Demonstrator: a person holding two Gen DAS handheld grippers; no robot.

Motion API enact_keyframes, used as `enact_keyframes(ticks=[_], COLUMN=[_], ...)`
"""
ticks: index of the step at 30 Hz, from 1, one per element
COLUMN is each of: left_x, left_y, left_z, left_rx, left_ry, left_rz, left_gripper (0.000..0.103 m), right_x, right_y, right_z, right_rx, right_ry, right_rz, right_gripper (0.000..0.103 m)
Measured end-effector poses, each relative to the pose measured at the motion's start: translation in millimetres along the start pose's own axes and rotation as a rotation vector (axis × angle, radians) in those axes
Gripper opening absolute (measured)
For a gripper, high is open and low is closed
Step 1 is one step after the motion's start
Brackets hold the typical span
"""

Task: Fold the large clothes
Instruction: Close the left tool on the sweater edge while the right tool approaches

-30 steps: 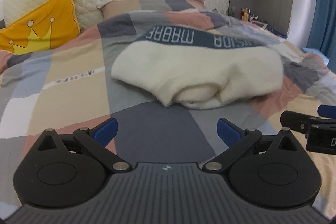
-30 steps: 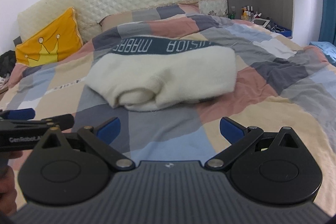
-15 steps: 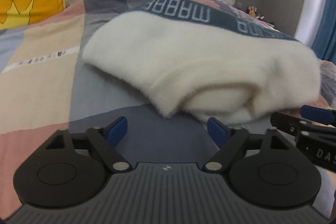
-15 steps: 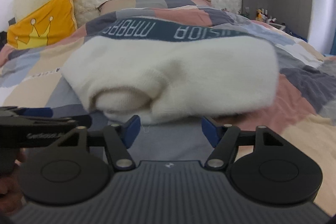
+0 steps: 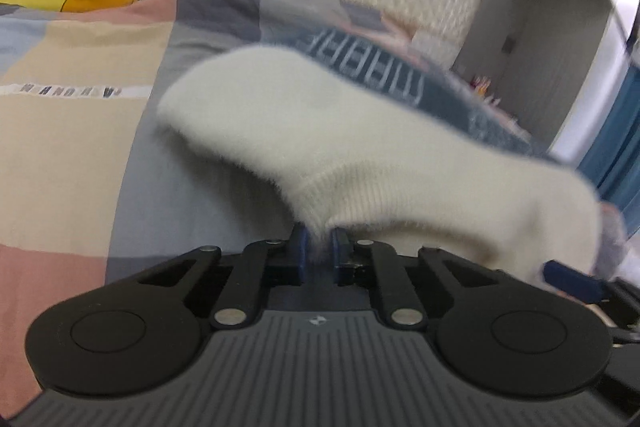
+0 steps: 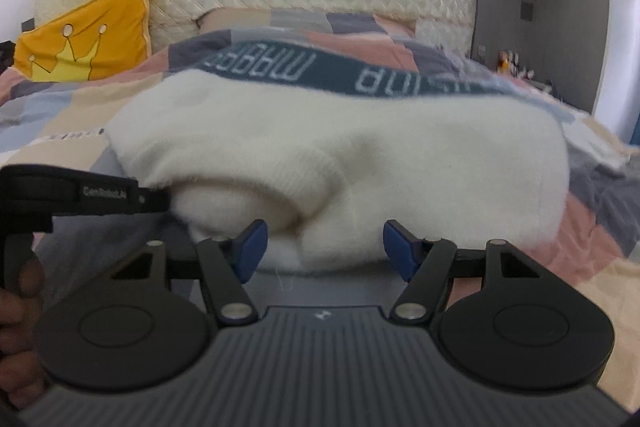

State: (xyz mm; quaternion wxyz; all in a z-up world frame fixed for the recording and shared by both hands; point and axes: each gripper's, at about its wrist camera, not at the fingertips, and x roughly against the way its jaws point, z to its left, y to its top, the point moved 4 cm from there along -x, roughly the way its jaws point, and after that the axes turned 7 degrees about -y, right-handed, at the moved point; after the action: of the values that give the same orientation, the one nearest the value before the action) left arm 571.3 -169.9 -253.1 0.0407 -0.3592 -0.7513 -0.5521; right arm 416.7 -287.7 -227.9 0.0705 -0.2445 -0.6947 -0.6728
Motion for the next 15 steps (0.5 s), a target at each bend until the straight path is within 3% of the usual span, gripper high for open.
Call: enact_keyframes(ticks=[6,12,15], left_x=[36,53,55], left_y=[22,35,35], left_z=[-9,-14,-14], left_rx=[0.019,0.024,0.033], left_ry=[-0.051,-0.072,-0.073], left_rz=[-0.055,-0.086,-0.091], left_gripper=[0.012,0.012,0.012], right_x=[8,-11,-15], right_y=[23,38,46], right_z=[13,41,40], right_rx=[0.011,0.059,0.024], right_ry=[0.028,-0.005,-0.041], right_rz=[-0.058,-0.093,-0.105], right_gripper=[0.073,0.074,0.074])
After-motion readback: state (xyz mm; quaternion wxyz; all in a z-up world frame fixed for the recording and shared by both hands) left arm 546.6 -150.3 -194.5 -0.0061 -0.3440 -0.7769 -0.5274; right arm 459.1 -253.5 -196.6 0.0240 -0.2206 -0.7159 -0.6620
